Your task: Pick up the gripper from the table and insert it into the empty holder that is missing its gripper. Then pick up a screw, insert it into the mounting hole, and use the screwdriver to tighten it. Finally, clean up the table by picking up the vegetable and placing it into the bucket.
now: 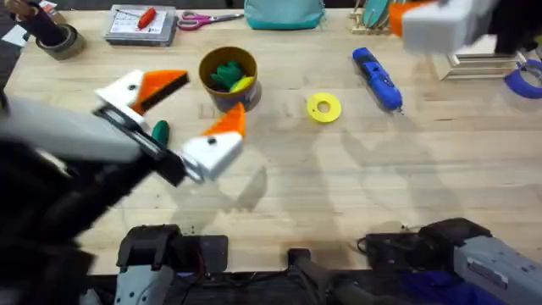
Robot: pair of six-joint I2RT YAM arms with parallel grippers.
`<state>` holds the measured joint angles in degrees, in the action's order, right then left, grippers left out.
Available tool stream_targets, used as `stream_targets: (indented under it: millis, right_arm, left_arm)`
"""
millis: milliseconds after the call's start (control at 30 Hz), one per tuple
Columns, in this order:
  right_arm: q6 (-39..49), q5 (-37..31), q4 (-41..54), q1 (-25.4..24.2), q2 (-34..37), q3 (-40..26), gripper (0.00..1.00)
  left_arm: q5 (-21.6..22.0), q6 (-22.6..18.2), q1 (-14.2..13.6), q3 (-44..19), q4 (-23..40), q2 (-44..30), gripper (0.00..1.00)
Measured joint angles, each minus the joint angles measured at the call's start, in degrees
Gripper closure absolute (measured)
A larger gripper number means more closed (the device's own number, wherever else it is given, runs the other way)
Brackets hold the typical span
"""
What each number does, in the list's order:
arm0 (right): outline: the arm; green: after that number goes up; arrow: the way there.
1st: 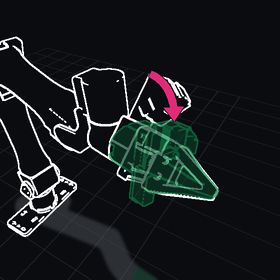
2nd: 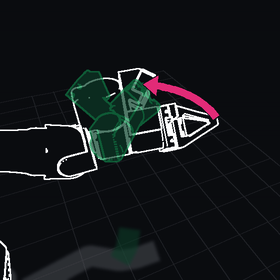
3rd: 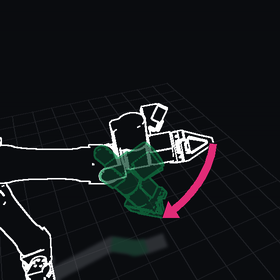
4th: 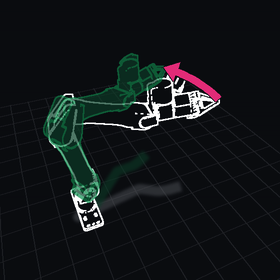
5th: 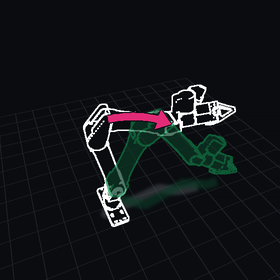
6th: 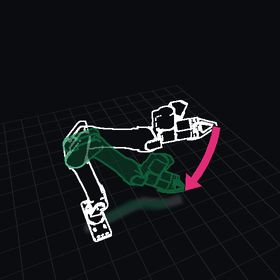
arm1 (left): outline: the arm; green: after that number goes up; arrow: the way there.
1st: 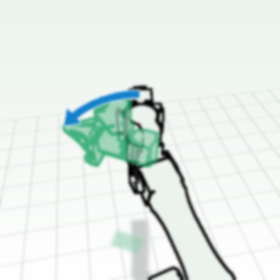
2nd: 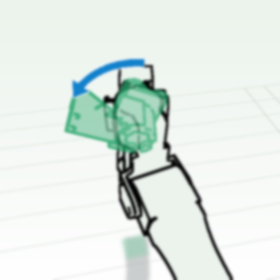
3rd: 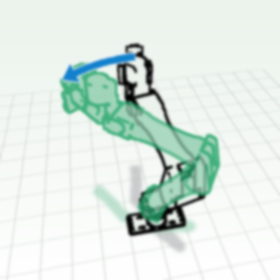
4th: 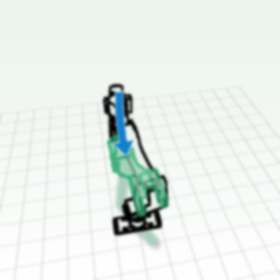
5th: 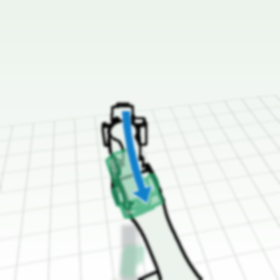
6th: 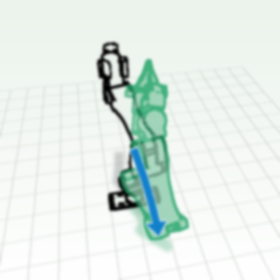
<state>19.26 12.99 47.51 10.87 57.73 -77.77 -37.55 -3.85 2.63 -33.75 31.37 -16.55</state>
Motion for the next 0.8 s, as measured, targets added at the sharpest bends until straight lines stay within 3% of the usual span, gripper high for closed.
stream_targets:
  millis: [267,300,433,800]
  right_arm:
    - [-1.5,-0.02,-2.84,0.0,-10.94,18.26,0.007]
    - [-1.54,-0.02,-2.84,0.0,-12.55,23.76,0.007]
    - [-1.72,-0.03,-2.82,0.0,-12.63,27.38,0.007]
    - [-1.74,-0.02,-3.13,0.0,-12.78,27.66,0.007]
  left_arm:
    - [15.56,-4.06,1.34,-18.05,24.64,-16.46,0.015]
    - [22.4,-4.53,1.34,-21.23,29.29,-20.97,0.015]
    - [28.16,-4.76,1.39,-21.98,30.43,-24.68,0.015]
    - [31.92,-4.7,1.38,-22.02,30.21,-27.26,0.015]
